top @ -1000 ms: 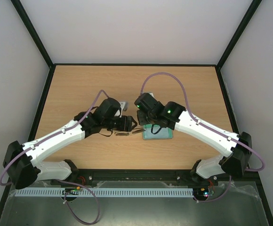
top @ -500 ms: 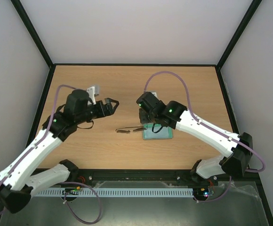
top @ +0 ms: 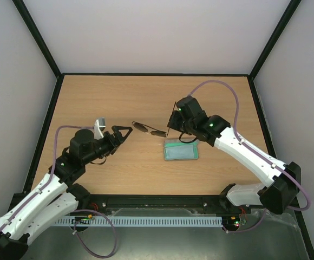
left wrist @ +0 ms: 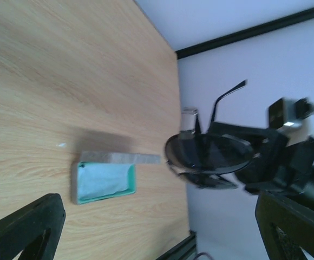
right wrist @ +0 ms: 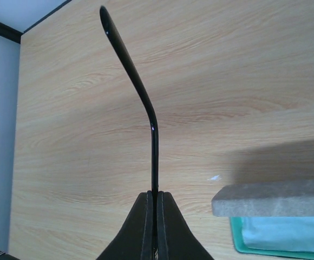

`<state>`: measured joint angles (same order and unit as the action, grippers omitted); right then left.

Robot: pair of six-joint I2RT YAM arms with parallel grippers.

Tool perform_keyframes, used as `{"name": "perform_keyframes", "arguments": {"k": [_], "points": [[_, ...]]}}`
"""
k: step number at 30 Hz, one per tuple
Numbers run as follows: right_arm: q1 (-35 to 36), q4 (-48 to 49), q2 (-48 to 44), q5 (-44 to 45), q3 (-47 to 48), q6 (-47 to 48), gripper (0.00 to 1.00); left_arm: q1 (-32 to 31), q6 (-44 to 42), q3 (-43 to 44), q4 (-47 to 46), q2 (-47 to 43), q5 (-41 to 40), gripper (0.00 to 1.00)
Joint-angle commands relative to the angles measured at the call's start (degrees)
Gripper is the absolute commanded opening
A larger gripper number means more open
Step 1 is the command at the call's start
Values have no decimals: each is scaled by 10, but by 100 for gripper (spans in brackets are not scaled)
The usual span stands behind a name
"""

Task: Organize the sunglasses
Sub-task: Fold the sunglasses.

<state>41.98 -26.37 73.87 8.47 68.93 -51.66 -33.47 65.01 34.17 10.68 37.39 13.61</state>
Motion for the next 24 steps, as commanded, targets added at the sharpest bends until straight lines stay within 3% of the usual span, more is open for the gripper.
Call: {"name": "perform_keyframes", "arguments": {"k": [1, 8, 24], "points": [[-1, 58, -10, -27, -31, -68, 1, -2, 89, -15, -142, -16, -22, 99], [0, 90, -3, -41, -52, -103, 1, -7, 123, -21, -212, 9, -42, 99], [4, 81, 6, -46, -49, -98, 1, -83, 85, -10, -219, 69, -109, 99]]}}
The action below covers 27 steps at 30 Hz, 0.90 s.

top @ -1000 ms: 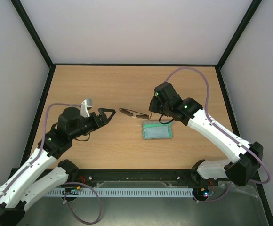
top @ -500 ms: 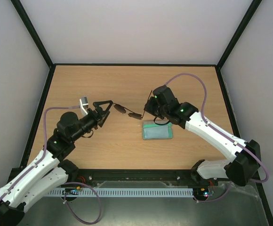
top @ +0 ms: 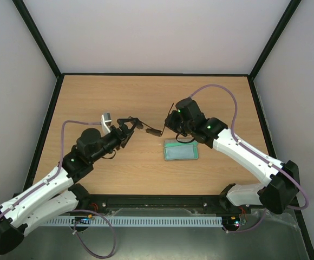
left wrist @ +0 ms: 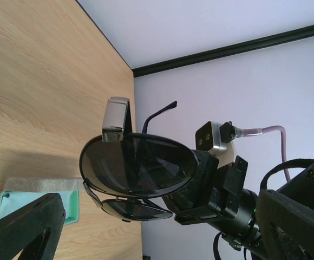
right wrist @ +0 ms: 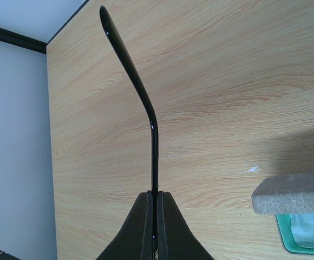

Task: Organize the sunglasses
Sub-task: Fold the sunglasses.

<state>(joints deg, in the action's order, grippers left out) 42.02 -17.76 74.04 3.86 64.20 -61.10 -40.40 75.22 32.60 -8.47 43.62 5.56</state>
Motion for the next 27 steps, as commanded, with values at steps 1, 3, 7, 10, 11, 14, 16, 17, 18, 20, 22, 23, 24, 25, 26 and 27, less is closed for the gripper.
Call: {"name": "perform_keyframes", "arguments": {"k": [1, 3, 7, 10, 11, 14, 16, 17, 18, 20, 22, 23, 24, 25, 26, 27], "points": [[4, -5, 4, 1, -3, -3, 1, -16, -22, 9, -26, 11, -32, 99], [5, -5, 7, -1, -2, -2, 1, -19, -32, 17, -25, 23, -33, 99], [8, -4, 8, -2, 2, 0, 1, -23, -51, 27, -12, 43, -37, 99], [11, -10, 12, -4, 11, 5, 1, -23, -56, 19, -17, 41, -47, 99], [12, -12, 13, -4, 12, 5, 1, -23, -57, 17, -19, 41, -50, 99], [18, -12, 15, -3, 12, 5, 1, -24, -59, 6, -42, 37, -56, 99], [21, -12, 15, -1, 11, 5, 1, -24, -59, 1, -56, 38, -57, 99], [23, -13, 15, 0, 10, 4, 1, -24, -59, 0, -65, 39, -58, 99], [24, -12, 15, 0, 9, 4, 1, -24, -58, -1, -70, 41, -57, 99], [26, -10, 15, 2, 7, 2, 1, -23, -58, -1, -77, 47, -54, 99], [26, -8, 14, 2, 6, 2, 1, -23, -58, 1, -79, 52, -51, 99], [27, -7, 15, 2, 7, 2, 1, -24, -59, 0, -79, 54, -50, 99], [27, -9, 15, 3, 8, 2, 1, -24, -59, 0, -79, 54, -50, 99], [27, -9, 15, 3, 9, 3, 1, -24, -59, 0, -80, 54, -49, 99], [27, -10, 14, 4, 10, 2, 1, -23, -59, -1, -80, 54, -49, 99], [27, -10, 14, 5, 10, 2, 1, -24, -59, -1, -80, 55, -49, 99]]}}
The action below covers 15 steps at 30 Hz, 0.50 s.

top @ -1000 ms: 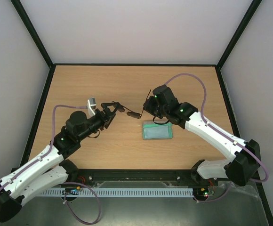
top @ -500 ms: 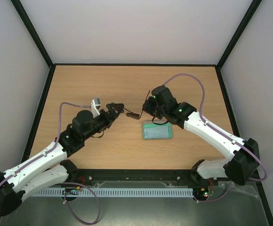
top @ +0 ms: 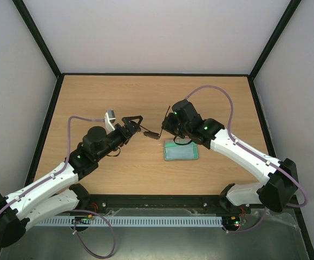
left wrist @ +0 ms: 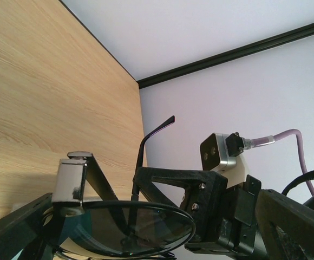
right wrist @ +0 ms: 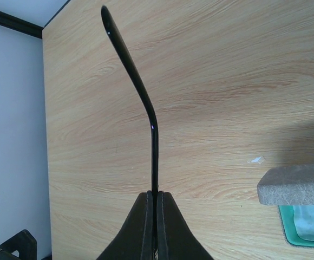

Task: Organize the sunglasses
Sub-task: Fold the sunglasses.

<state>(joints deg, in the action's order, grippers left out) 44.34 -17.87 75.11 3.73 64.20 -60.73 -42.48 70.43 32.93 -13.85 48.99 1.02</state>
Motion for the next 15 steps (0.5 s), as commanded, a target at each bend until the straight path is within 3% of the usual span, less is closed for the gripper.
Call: {"name": "perform_keyframes", "arguments": {"k": [1, 6, 15], "points": [[4, -9, 3, 8, 11, -1, 1, -3, -12, -3, -27, 2, -3, 99], [4, -13, 5, 12, 19, 0, 1, -3, -13, -4, -26, 6, 3, 96], [3, -19, 8, 11, 33, 3, 2, -2, -17, -5, -24, 10, 0, 81]]}}
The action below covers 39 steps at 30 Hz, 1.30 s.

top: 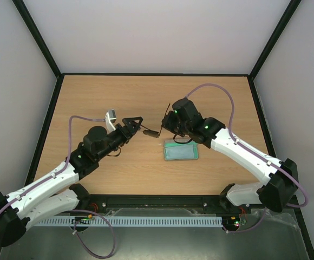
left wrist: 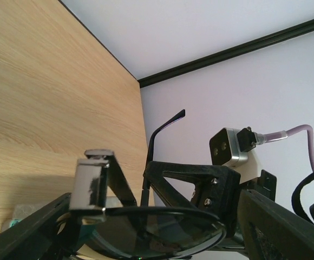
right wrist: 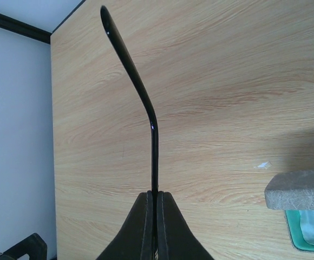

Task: Organize the sunglasses
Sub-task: Fold the sunglasses.

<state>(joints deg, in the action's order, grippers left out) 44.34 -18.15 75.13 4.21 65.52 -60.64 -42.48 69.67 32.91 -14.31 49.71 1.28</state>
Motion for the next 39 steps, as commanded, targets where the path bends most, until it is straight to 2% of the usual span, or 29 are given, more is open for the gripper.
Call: {"name": "perform_keyframes", "arguments": {"k": [1, 21, 30, 39], "points": [[4, -17, 8, 6, 20, 3, 1, -2, -9, -4, -20, 4, -2, 80], [4, -14, 9, -2, 15, 6, 1, -3, -10, -3, -7, 11, -15, 66], [4, -14, 9, -1, 16, 10, 15, -2, -11, -3, -6, 15, -15, 66], [4, -10, 10, -1, 14, 10, 17, -2, -11, -5, -10, 17, -15, 65]]}}
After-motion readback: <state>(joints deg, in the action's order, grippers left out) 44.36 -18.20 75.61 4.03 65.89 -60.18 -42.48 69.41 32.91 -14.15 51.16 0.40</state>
